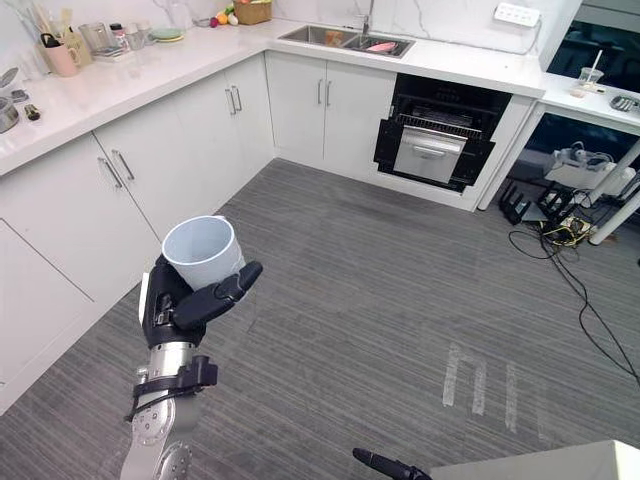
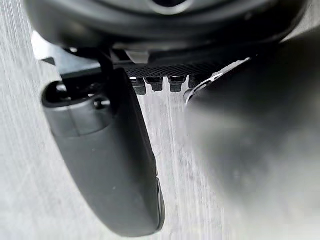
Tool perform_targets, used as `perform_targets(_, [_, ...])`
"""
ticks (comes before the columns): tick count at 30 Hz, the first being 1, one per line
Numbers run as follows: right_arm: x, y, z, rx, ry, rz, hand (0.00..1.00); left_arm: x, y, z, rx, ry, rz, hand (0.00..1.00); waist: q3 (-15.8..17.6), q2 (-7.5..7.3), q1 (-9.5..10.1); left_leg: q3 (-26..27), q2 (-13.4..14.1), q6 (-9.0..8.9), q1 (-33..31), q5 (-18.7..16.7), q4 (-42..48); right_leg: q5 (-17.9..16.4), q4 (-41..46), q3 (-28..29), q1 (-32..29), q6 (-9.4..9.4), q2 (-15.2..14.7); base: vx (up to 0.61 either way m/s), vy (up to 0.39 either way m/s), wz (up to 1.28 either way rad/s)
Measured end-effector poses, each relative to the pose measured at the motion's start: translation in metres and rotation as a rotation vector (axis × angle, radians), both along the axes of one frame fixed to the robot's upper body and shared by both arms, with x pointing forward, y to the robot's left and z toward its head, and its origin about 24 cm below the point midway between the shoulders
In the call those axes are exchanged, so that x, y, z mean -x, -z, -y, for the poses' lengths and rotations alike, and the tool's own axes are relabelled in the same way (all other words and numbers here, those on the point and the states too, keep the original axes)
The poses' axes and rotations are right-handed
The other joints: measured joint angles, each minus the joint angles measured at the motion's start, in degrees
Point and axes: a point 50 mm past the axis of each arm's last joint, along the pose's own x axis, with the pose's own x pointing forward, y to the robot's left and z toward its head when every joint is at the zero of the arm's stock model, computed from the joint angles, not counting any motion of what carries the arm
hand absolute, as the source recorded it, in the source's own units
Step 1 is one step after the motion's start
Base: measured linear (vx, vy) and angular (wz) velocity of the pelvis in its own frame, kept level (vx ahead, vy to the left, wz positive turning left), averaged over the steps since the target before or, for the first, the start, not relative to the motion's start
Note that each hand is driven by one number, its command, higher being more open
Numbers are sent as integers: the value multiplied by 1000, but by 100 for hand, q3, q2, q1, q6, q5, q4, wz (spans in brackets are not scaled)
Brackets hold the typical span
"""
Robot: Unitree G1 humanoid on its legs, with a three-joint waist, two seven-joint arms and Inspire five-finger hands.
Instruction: Walk over to the sink, pick up the cup, carry it to the dishwasher, place the cup inside the dishwasher, then close the dishwasher door
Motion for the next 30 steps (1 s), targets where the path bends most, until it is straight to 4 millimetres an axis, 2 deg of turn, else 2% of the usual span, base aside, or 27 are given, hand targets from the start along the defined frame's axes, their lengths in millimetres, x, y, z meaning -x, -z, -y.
perform_targets(1, [7,1,0,-14,-3,-13,100,1,1,-1,4,0,-2,0,-20,-65,-12,47,12,-40,-220,-100,637,-236,342,-7,-58,-19,-98,114,-83,26])
perform_targets(2, [9,1,0,-14,-8,-17,100,3,1,-3,6,-8,-5,0,-19,-70,4,134,51,-51,-480,-106,1217,-338,518,-15,-123,-20,-160,108,-87,18])
perform_targets(3, [11,0,5,-5,-12,-13,100,8,2,-4,22,-30,-8,0,7,4,10,317,267,-144,-977,-26,2354,-458,668,-26,-111,-49,-169,106,-60,2])
perform_targets(4, [11,-1,9,4,-18,-9,100,12,2,-6,32,-44,-11,0,26,66,37,462,617,-146,-1416,-157,3268,-528,671,-55,5,-104,-89,175,-52,0])
perform_targets(5, [11,-2,9,6,-20,-10,100,13,2,-7,30,-48,-11,0,33,71,65,490,743,-187,-1534,-251,3461,-572,664,-62,89,-119,-80,182,-16,4])
perform_targets(7, [12,-1,7,6,-26,-20,100,13,1,-10,22,-57,-6,0,96,9,134,541,869,-234,-1692,-387,3086,-707,656,-81,320,-109,-165,180,15,14])
perform_targets(8, [13,-1,9,13,-31,-30,100,14,2,-15,13,-70,-3,0,179,-58,155,462,719,-351,-1822,-259,1991,-876,650,-148,527,-57,-404,249,91,21])
perform_targets(9, [13,-1,11,18,-32,-36,100,15,2,-16,13,-78,-5,0,184,-64,175,364,625,-421,-1880,-101,1511,-925,626,-154,581,-13,-477,260,122,17])
perform_targets(10, [15,0,13,23,-33,-45,100,16,2,-18,15,-87,-6,0,188,-64,201,216,535,-449,-1910,159,968,-965,598,-144,638,46,-549,259,154,-4])
perform_targets(11, [18,1,16,32,-38,-67,100,19,4,-21,13,-105,-10,0,203,-47,291,-94,427,-580,-1901,862,144,-1045,505,-88,825,177,-635,303,203,-15])
perform_targets(12, [21,2,17,36,-42,-82,100,21,5,-24,11,-121,-14,0,204,-55,366,-156,395,-678,-1839,1326,-59,-1125,449,-44,953,274,-700,419,282,-24])
perform_targets(13, [24,4,17,39,-43,-95,100,21,9,-26,8,-138,-18,0,219,-95,459,-172,263,-449,-1811,1685,97,-1233,396,-1,1110,400,-832,297,207,-21])
perform_targets(14, [25,4,17,38,-38,-103,100,20,10,-28,7,-145,-21,0,219,-101,489,-157,189,-289,-1864,1547,353,-1286,379,17,1157,421,-913,405,249,-11])
perform_targets(15, [25,5,18,41,-27,-111,100,20,14,-31,10,-156,-37,0,218,-187,475,-61,120,-197,-2028,1152,786,-1249,374,78,1210,494,-997,416,231,2])
perform_targets(17, [28,6,16,37,3,-114,100,17,22,-32,18,-152,-70,0,173,-269,448,8,37,-55,-2112,787,1257,-1088,633,207,1200,615,-1148,516,285,6])
perform_targets(18, [33,7,14,29,36,-121,100,15,23,-31,8,-134,-88,0,37,-415,450,83,-75,52,-2046,469,1435,-951,1096,177,1096,746,-1309,438,231,-1])
perform_targets(20, [35,8,12,28,43,-125,100,11,21,-30,3,-115,-84,0,-40,-521,453,176,-161,118,-1858,275,1405,-684,1699,77,893,741,-1511,379,193,-16])
perform_targets(21, [34,8,11,31,47,-114,100,8,16,-28,-1,-100,-73,0,-98,-613,450,270,-294,130,-1499,111,1134,-98,2559,-122,562,663,-1822,407,214,-30])
perform_targets(22, [32,7,12,35,56,-102,100,7,13,-27,-4,-89,-64,0,-108,-609,413,276,-364,167,-1191,70,846,419,3140,27,296,698,-1898,491,243,-31])
perform_targets(23, [33,7,9,25,66,-97,100,5,11,-24,-16,-69,-56,0,-168,-554,386,222,-372,120,-772,134,372,413,3937,427,-177,947,-1585,416,189,-16])
perform_targets(24, [34,8,5,13,72,-95,100,5,10,-23,-25,-57,-54,0,-207,-528,349,175,-368,108,-557,203,99,343,4198,448,-381,960,-1409,419,153,-2])
perform_targets(25, [30,8,-1,-8,105,-65,100,4,8,-20,-31,-39,-43,0,-261,-478,231,92,-370,138,-151,346,-411,94,4427,265,-759,875,-1158,418,105,9])
perform_targets(26, [25,7,-4,-15,111,-40,100,2,5,-16,-34,-26,-26,0,-261,-451,151,58,-380,189,103,439,-733,-133,4401,15,-1071,757,-1038,506,83,11])
perform_targets(27, [19,5,-6,-19,114,-7,100,-4,-1,-9,-38,5,-1,0,-252,-426,106,18,-389,194,395,477,-1012,-367,4125,-303,-1509,494,-927,422,34,9])
perform_targets(28, [16,4,-7,-19,117,10,100,-7,-3,-5,-36,22,11,0,-245,-416,78,-17,-387,184,516,471,-1106,-450,3909,-433,-1699,354,-883,442,4,19])
perform_targets(29, [13,1,-8,-24,127,41,100,-12,-7,3,-31,61,30,0,-227,-389,-13,-134,-369,109,785,423,-1239,-519,3296,-620,-2042,208,-815,365,-14,34])
perform_targets(30, [10,-1,-10,-28,128,66,100,-14,-9,9,-27,89,39,0,-206,-359,-97,-196,-322,10,978,352,-1230,-451,2706,-662,-2201,177,-768,481,-43,52])
